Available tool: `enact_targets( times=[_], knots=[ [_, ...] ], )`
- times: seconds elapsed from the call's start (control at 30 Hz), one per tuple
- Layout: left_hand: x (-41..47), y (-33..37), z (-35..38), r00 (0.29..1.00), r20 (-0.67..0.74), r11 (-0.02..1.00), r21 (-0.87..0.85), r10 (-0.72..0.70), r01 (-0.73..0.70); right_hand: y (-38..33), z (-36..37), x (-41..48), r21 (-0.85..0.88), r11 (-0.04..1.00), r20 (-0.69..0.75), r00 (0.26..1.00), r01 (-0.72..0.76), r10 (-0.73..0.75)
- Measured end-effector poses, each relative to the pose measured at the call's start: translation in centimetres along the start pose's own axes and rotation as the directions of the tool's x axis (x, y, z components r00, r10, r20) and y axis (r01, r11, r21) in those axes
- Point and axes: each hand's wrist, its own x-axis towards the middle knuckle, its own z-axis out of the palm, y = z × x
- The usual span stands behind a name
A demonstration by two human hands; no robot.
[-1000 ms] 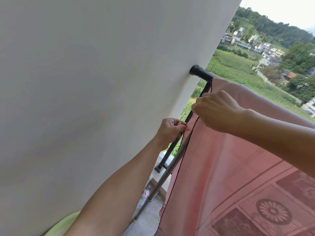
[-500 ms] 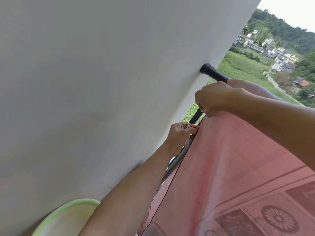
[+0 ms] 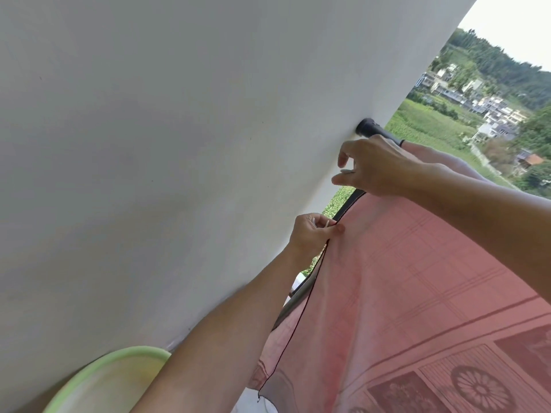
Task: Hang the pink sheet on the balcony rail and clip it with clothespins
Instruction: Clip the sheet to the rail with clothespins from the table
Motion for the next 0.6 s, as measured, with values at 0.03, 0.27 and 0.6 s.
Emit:
enact_targets(
  times=[0.03,0.27,0.6],
  knots=[
    [0.0,0.0,0.0,1.000,0.008,1.000,0.006,0.006,-0.006,-0.1,0.0,0.1,0.051,0.998,-0.007,1.000,-0.027,0.028],
    [0.1,-0.5,-0.4,0.999,0.054,1.000,0.015,0.001,-0.002,-0.5,0.9,-0.2,0.173,0.979,0.070,0.993,-0.108,0.097],
    [1.0,-1.2,-1.2,0.997,0.072,0.999,0.031,-0.032,0.030,-1.1,1.4,-0.1,0.204,0.973,0.245,0.968,-0.110,0.058]
  ],
)
